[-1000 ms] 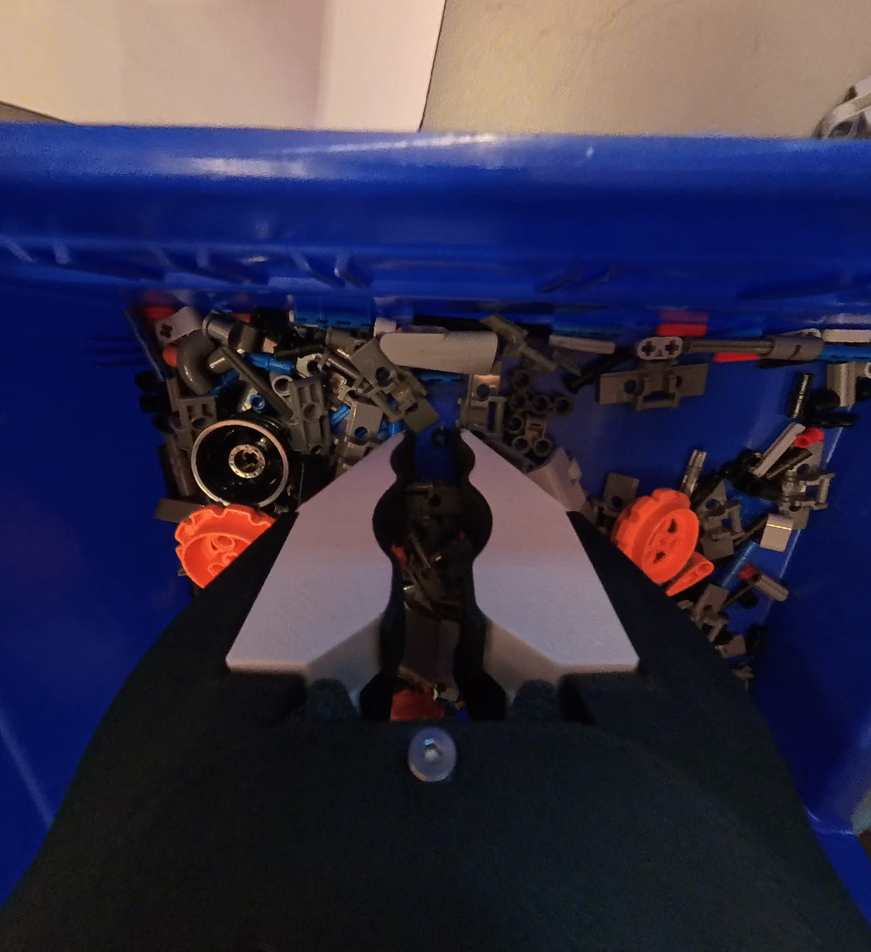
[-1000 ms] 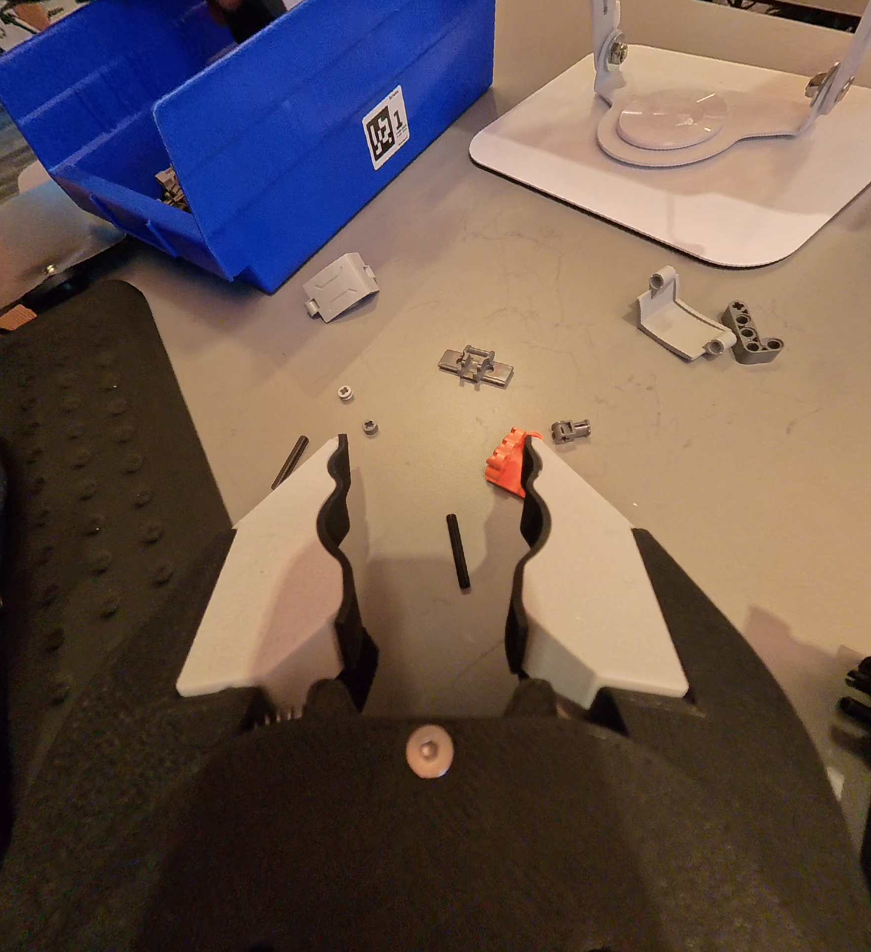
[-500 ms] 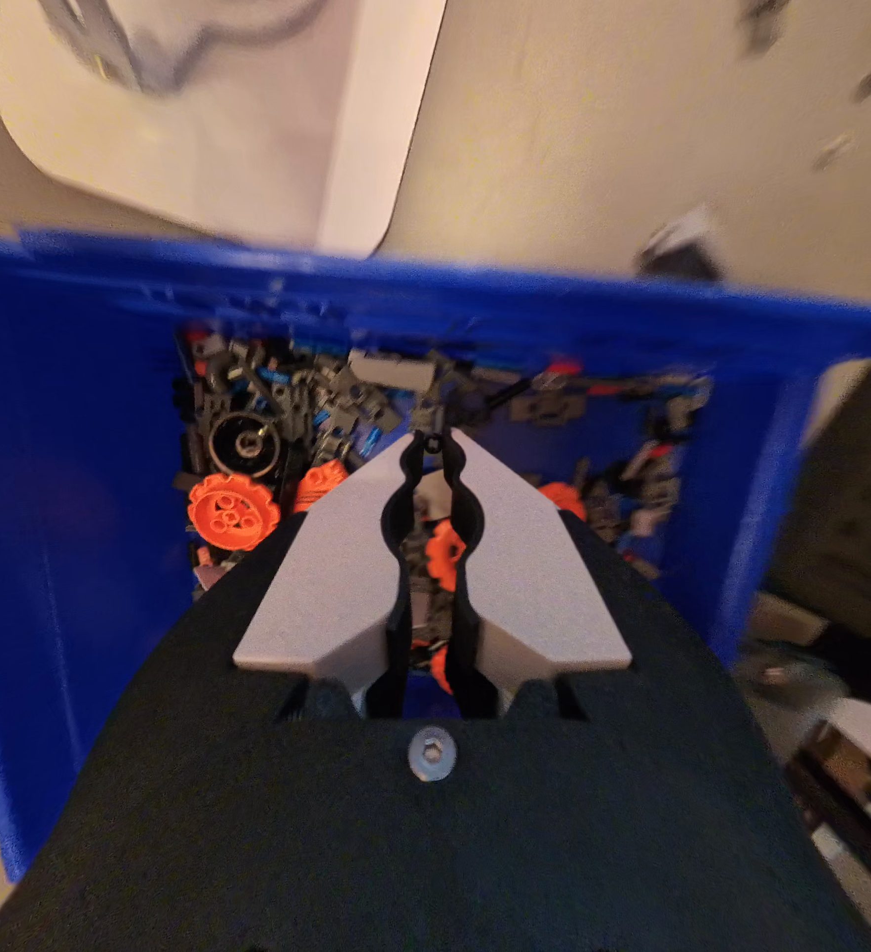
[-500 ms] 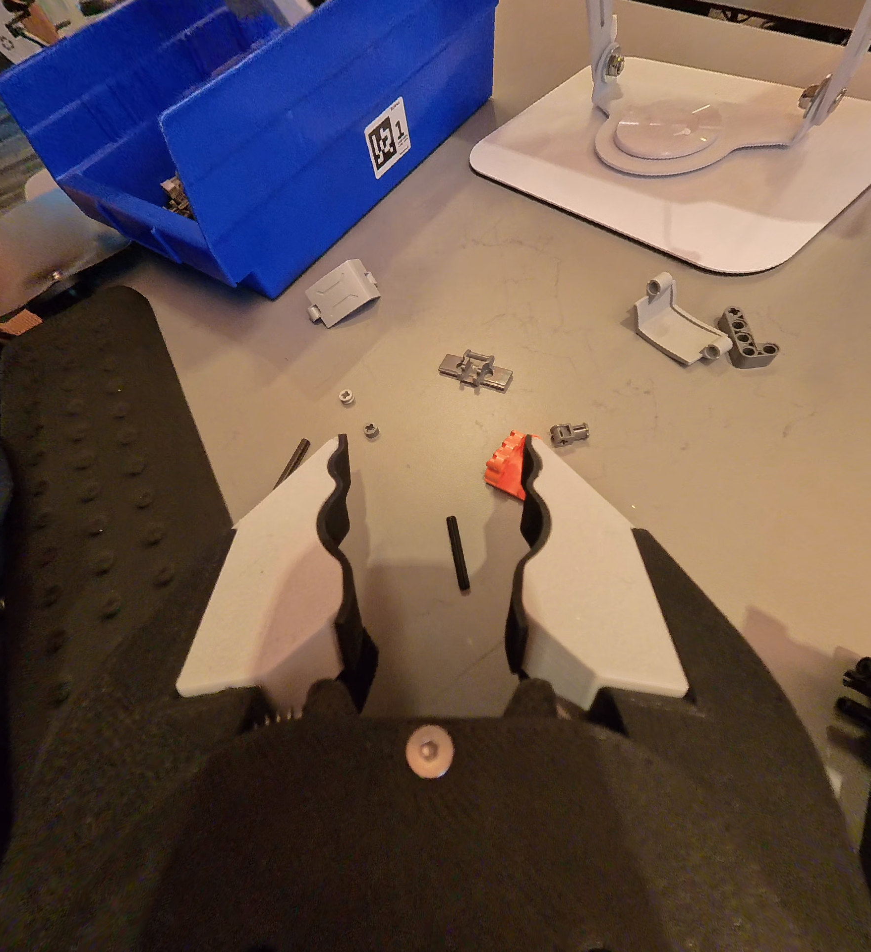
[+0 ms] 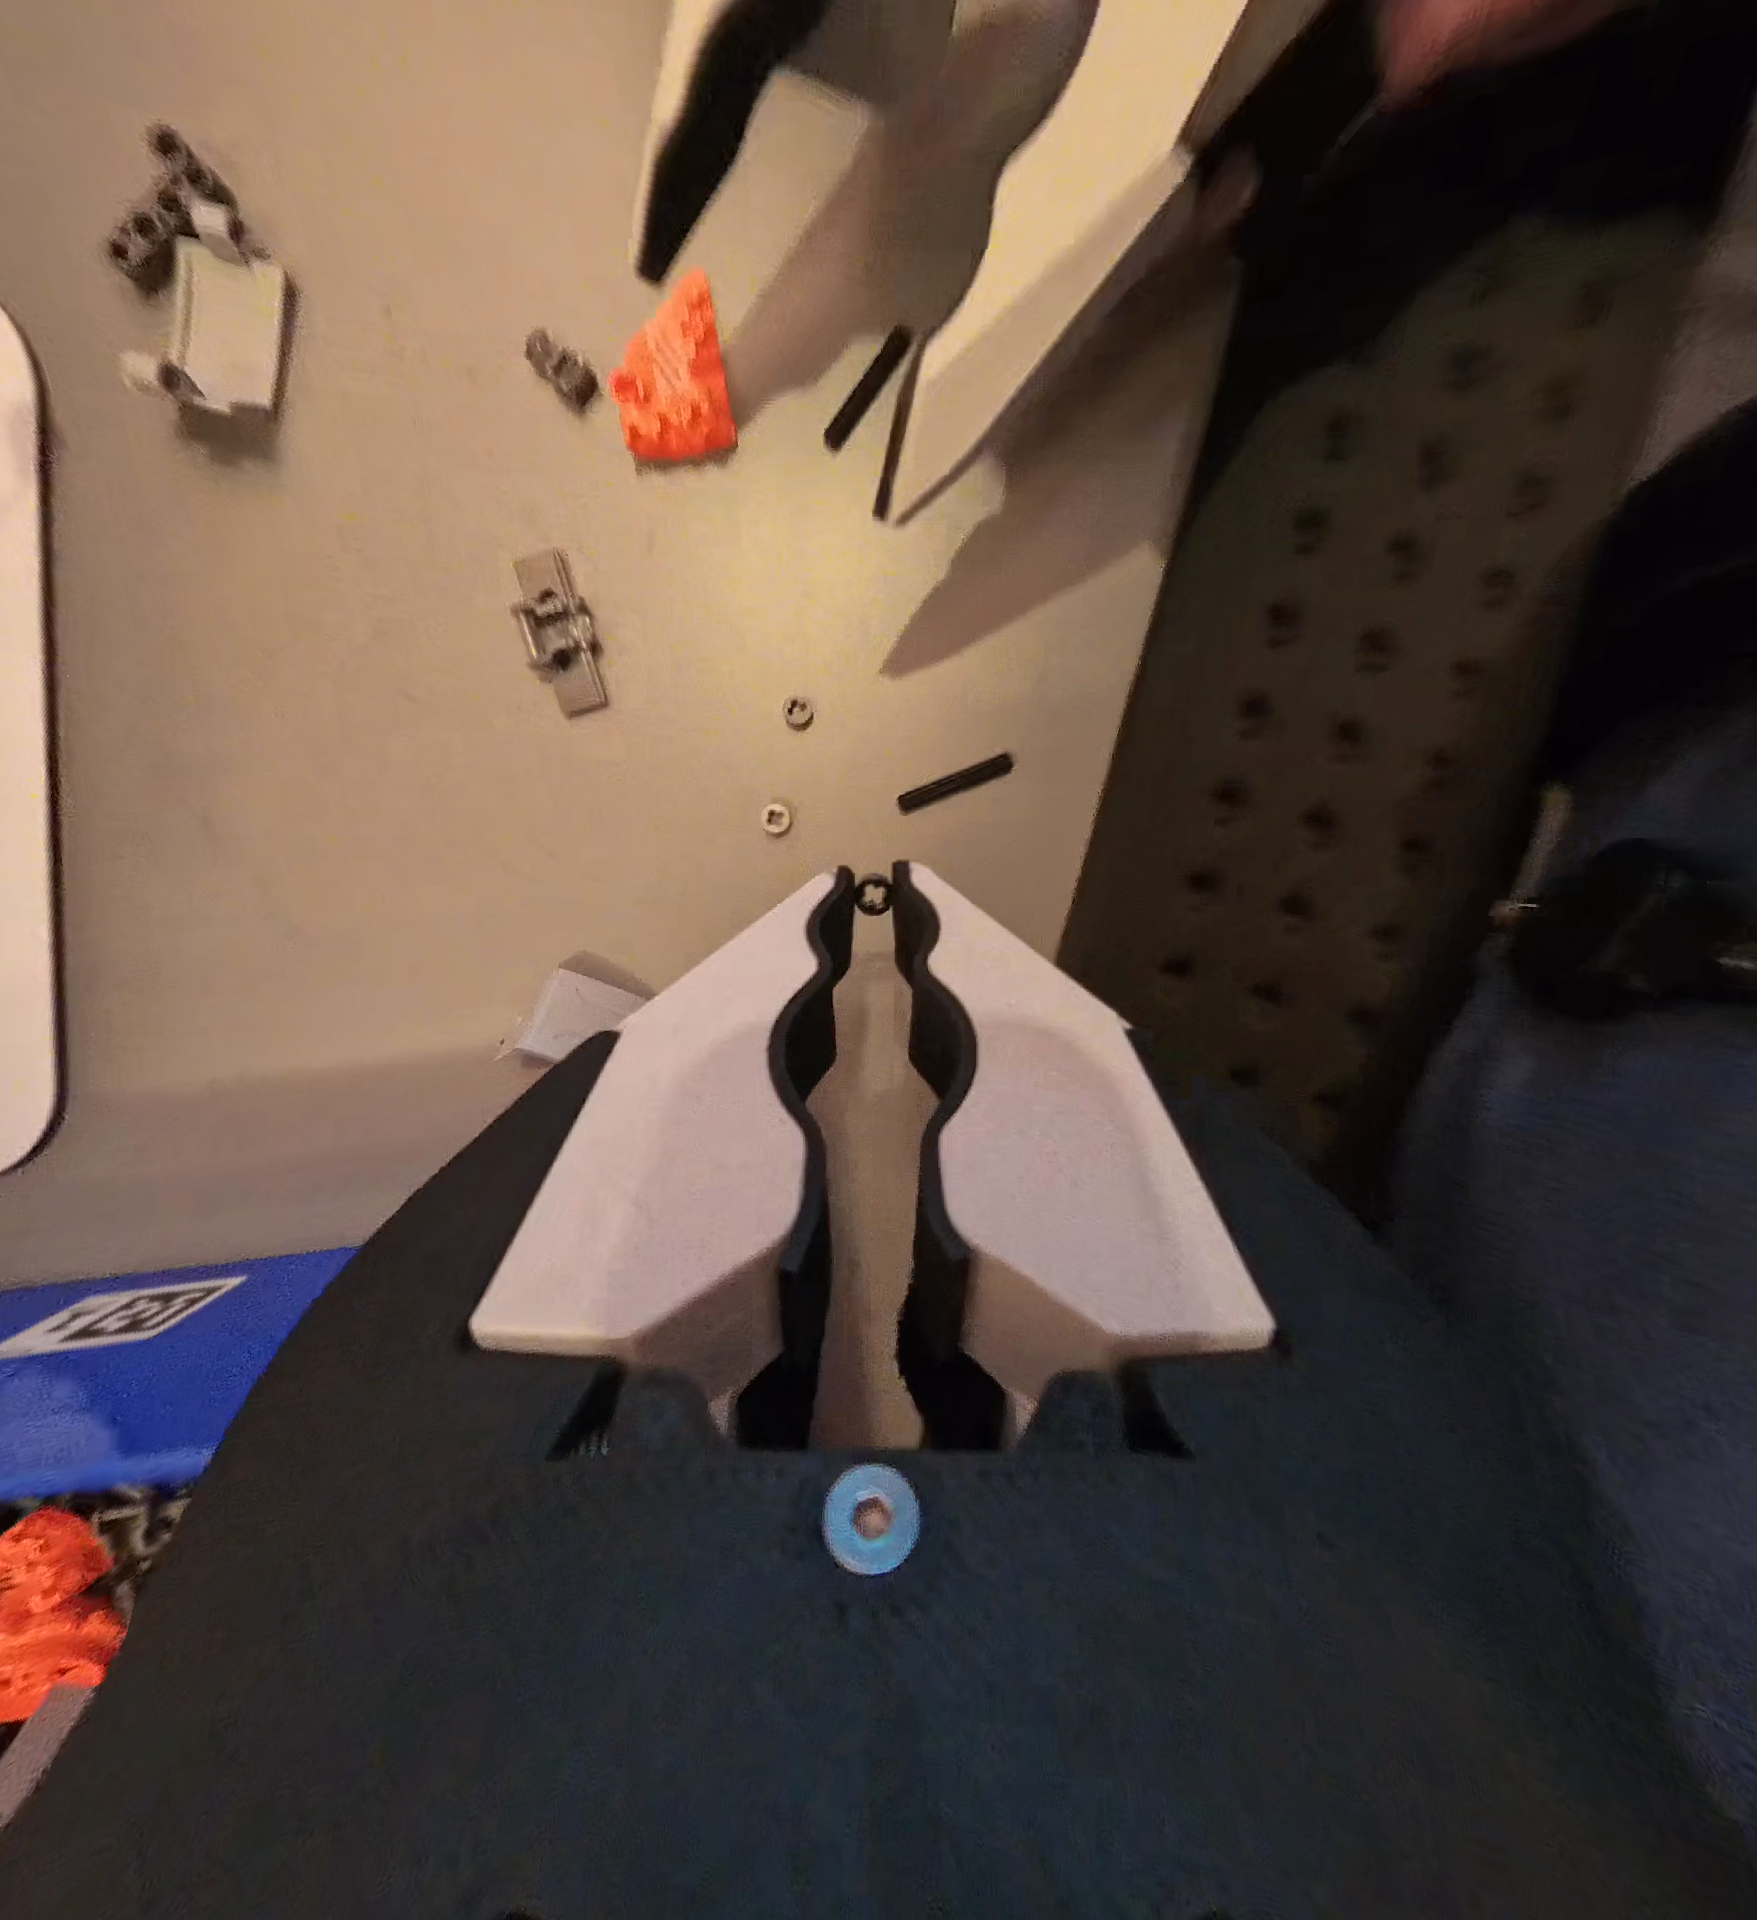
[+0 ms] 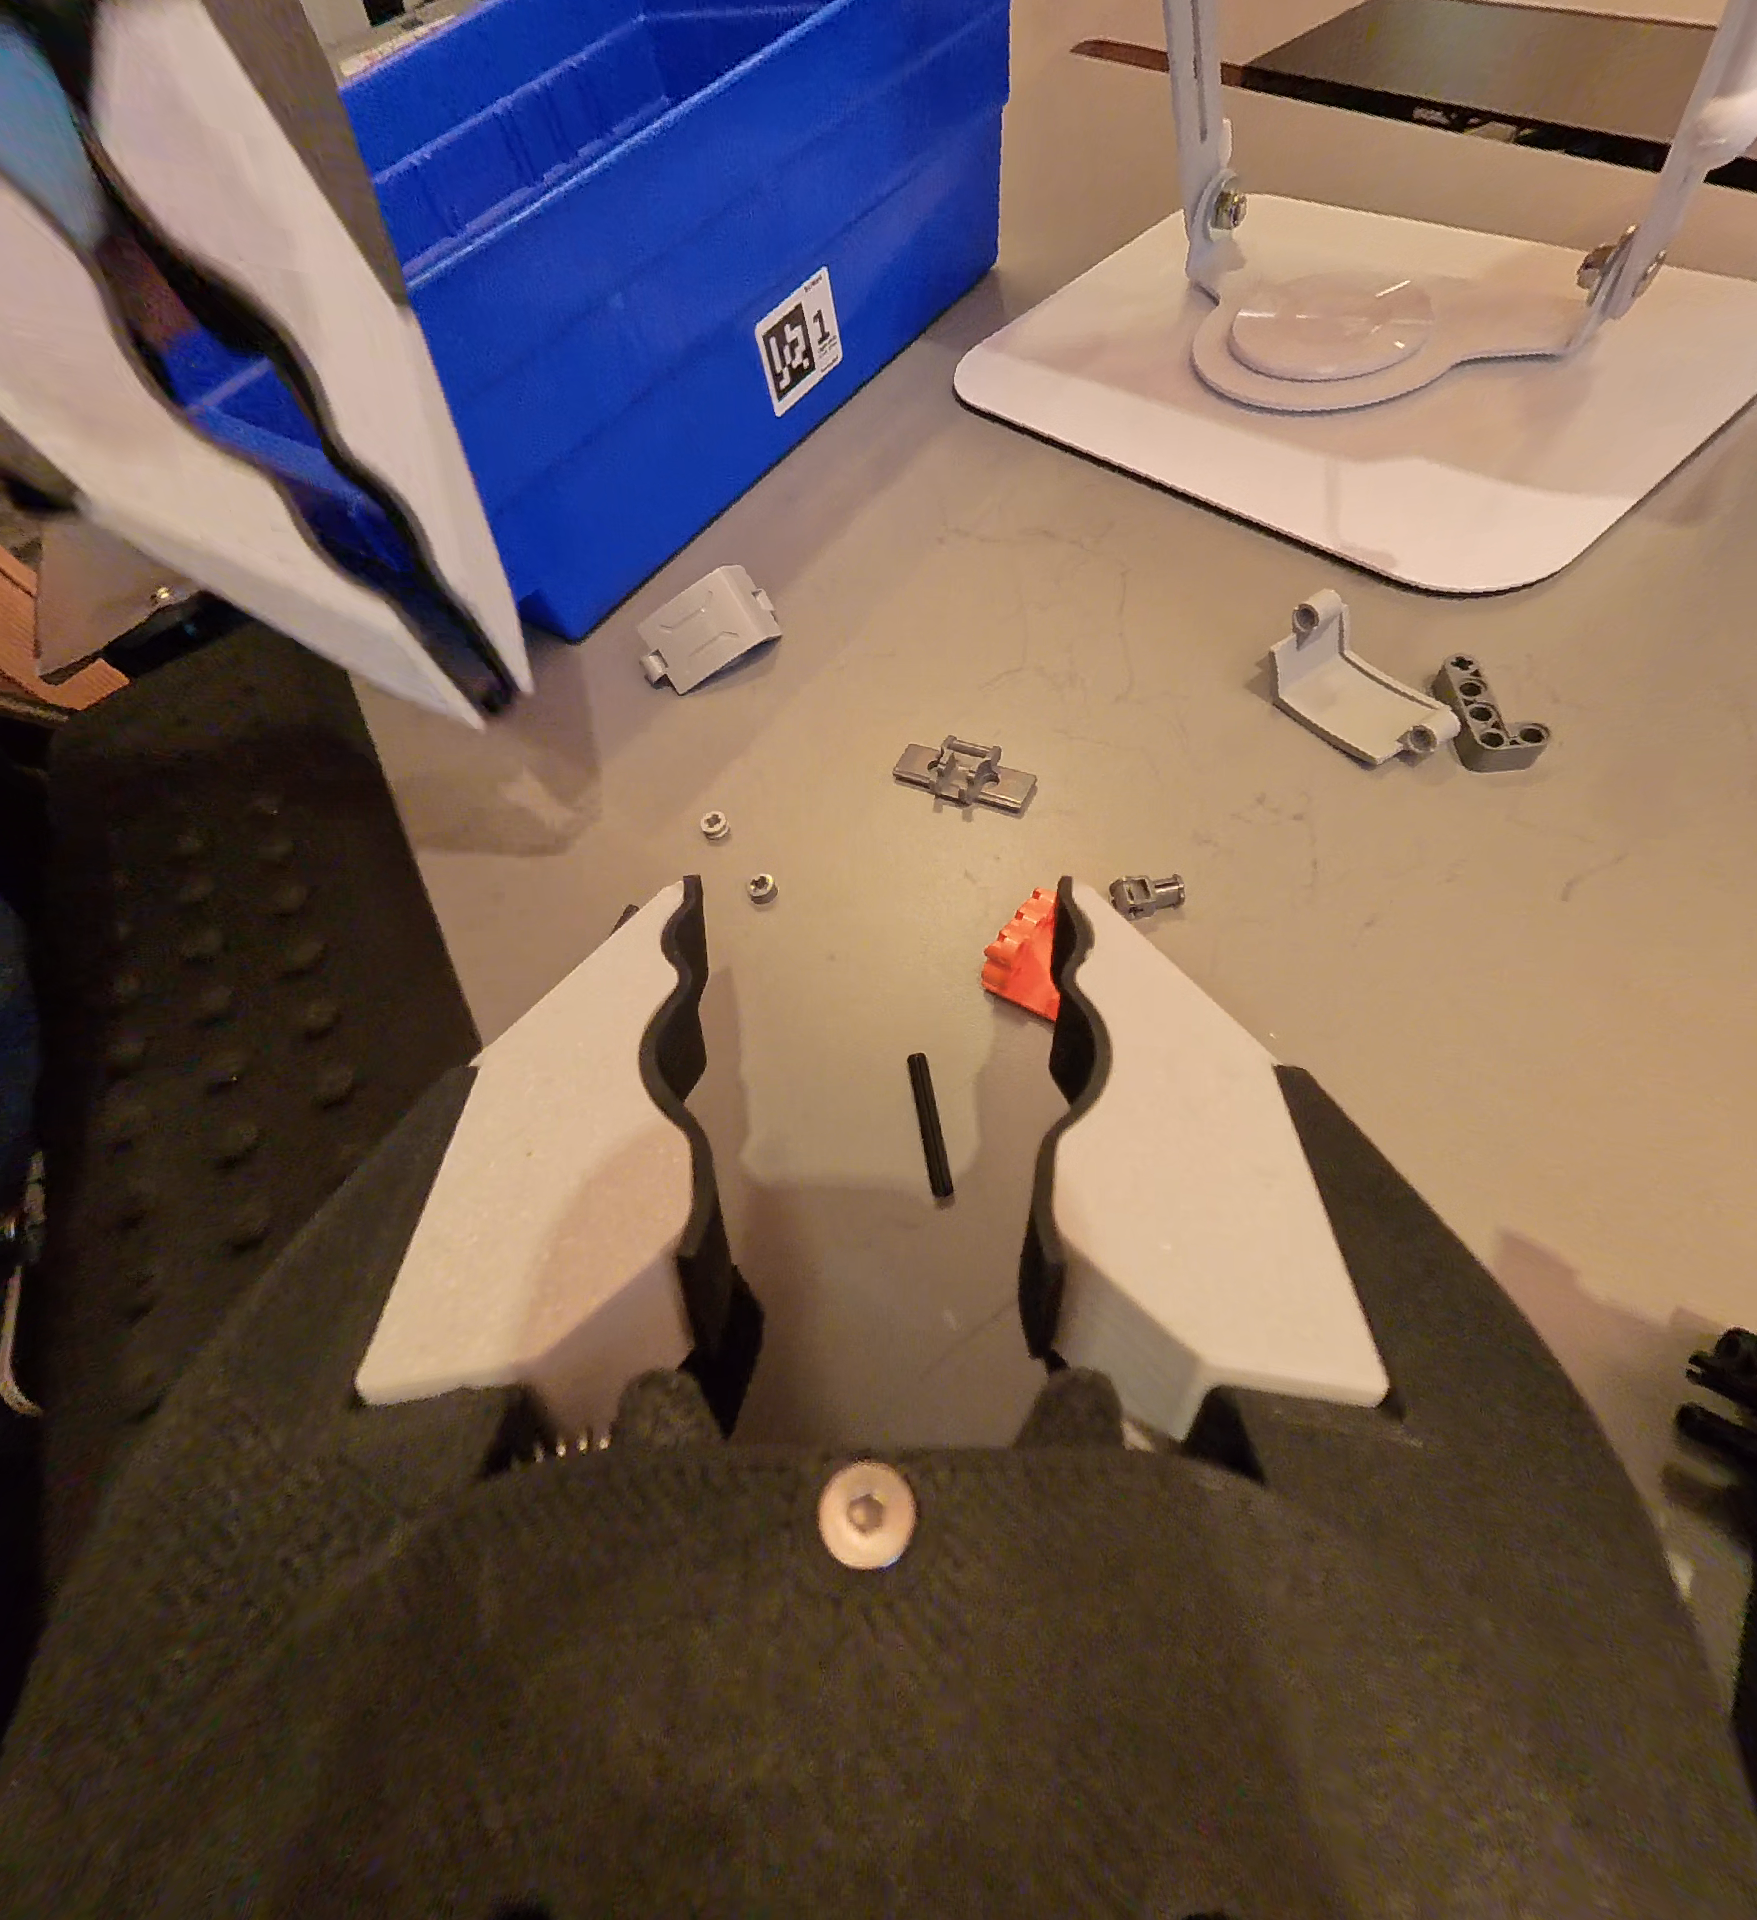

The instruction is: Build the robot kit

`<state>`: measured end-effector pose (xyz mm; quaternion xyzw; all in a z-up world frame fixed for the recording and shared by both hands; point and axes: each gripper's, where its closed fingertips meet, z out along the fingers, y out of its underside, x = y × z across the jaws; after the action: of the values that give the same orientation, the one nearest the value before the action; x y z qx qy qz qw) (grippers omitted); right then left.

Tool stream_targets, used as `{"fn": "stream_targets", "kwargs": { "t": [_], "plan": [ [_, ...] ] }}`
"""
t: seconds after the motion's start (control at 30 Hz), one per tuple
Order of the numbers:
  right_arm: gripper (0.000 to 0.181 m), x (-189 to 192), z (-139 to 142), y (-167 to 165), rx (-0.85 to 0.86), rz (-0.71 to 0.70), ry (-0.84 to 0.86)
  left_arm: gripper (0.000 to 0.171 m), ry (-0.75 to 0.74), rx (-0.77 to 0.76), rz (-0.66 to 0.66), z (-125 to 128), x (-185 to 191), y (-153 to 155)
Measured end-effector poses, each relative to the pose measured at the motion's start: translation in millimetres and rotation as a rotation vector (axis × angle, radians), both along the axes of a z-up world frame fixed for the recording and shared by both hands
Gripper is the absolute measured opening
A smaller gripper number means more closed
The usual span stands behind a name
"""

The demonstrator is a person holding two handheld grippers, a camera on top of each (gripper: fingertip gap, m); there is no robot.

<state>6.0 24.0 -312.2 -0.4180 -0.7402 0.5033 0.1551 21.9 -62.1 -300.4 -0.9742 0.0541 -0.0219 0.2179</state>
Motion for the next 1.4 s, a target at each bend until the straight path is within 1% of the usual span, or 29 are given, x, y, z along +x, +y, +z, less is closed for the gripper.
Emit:
{"fn": "stream_targets", "kwargs": {
  "t": [0.07, 0.13, 0.17, 0.27, 0.33, 0.4, 0.43, 0.5, 0.57, 0.6, 0.67, 0.7, 0.73, 0.8, 0.83, 0.87, 0.9, 0.93, 0.97, 1.0, 1.03, 1.1, 1.17, 1.27, 1.3, 1.37, 1.4],
  "plan": [
    [0.065, 1, 0, -1, 0.001, 0.005, 0.002, 0.005, -0.009, -0.063, 0.014, -25, 8, -4],
    [0.065, 1, 0, -1, 0.000, 0.009, 0.001, 0.005, 0.032, -0.086, 0.016, -43, 8, -7],
    [0.065, 1, 0, -2, 0.001, 0.010, 0.001, 0.005, 0.018, -0.116, 0.017, -51, 12, -10],
    [0.065, 1, 0, -2, 0.002, 0.011, 0.001, 0.006, 0.040, -0.117, 0.018, -60, 12, -10],
    [0.065, 1, 0, -2, 0.005, 0.012, 0.000, 0.016, 0.030, -0.120, 0.040, -60, 9, -9],
    [0.065, 1, -1, -2, 0.009, 0.011, 0.000, 0.020, 0.018, -0.106, 0.053, -56, 7, -9],
    [0.065, 1, -1, -2, 0.009, 0.009, -0.001, 0.020, 0.011, -0.083, 0.053, -49, 7, -8],
    [0.065, 1, -1, -1, 0.007, 0.004, -0.002, 0.017, -0.027, 0.000, 0.024, -23, 13, -3],
    [0.065, 0, -1, 0, 0.006, 0.000, -0.004, 0.014, -0.043, 0.100, 0.022, 12, 6, 0],
    [0.065, 0, -1, 0, 0.006, -0.002, -0.004, 0.014, -0.045, 0.151, 0.038, 30, -4, -1],
    [0.065, -1, -1, 0, 0.008, -0.006, -0.006, 0.011, 0.037, 0.228, 0.137, 62, -51, -14],
    [0.065, -1, -1, 1, 0.008, -0.007, -0.007, 0.012, 0.076, 0.242, 0.188, 73, -78, -25],
    [0.065, -1, -2, 1, 0.008, -0.008, -0.008, 0.016, 0.105, 0.232, 0.241, 76, -106, -39],
    [0.065, -1, -2, 1, 0.010, -0.009, -0.009, 0.024, 0.132, 0.193, 0.340, 69, -161, -70],
    [0.065, -2, -2, 1, 0.011, -0.009, -0.012, 0.026, 0.119, 0.183, 0.375, 61, -183, -82],
    [0.065, -2, -3, 1, 0.012, -0.009, -0.015, 0.035, 0.074, 0.154, 0.416, 49, -201, -92],
    [0.065, -2, -3, 0, 0.014, -0.008, -0.017, 0.044, 0.021, 0.128, 0.442, 37, -214, -99],
    [0.065, -2, -4, 0, 0.016, -0.007, -0.020, 0.049, -0.006, 0.142, 0.450, 28, -226, -101],
    [0.065, -2, -4, 0, 0.017, -0.005, -0.024, 0.049, -0.007, 0.157, 0.454, 20, -238, -102],
    [0.065, -2, -5, 0, 0.018, -0.005, -0.025, 0.051, -0.002, 0.118, 0.457, 7, -246, -108],
    [0.065, -2, -5, 0, 0.018, -0.006, -0.026, 0.058, 0.006, 0.073, 0.461, -4, -252, -112],
    [0.065, -3, -6, 0, 0.020, -0.008, -0.034, 0.057, 0.006, 0.079, 0.438, -15, -256, -108],
    [0.065, -3, -7, 0, 0.022, -0.010, -0.039, 0.061, 0.009, 0.028, 0.438, -29, -259, -110],
    [0.065, -4, -7, 1, 0.020, -0.013, -0.045, 0.060, 0.003, -0.011, 0.432, -40, -261, -110],
    [0.065, -4, -8, 1, 0.021, -0.013, -0.048, 0.057, 0.004, -0.017, 0.423, -42, -260, -110],
    [0.065, -4, -9, 1, 0.022, -0.013, -0.052, 0.037, 0.011, -0.040, 0.415, -44, -258, -113],
    [0.066, -4, -9, 1, 0.022, -0.014, -0.053, 0.036, -0.002, -0.057, 0.411, -45, -254, -114]
  ]
}}
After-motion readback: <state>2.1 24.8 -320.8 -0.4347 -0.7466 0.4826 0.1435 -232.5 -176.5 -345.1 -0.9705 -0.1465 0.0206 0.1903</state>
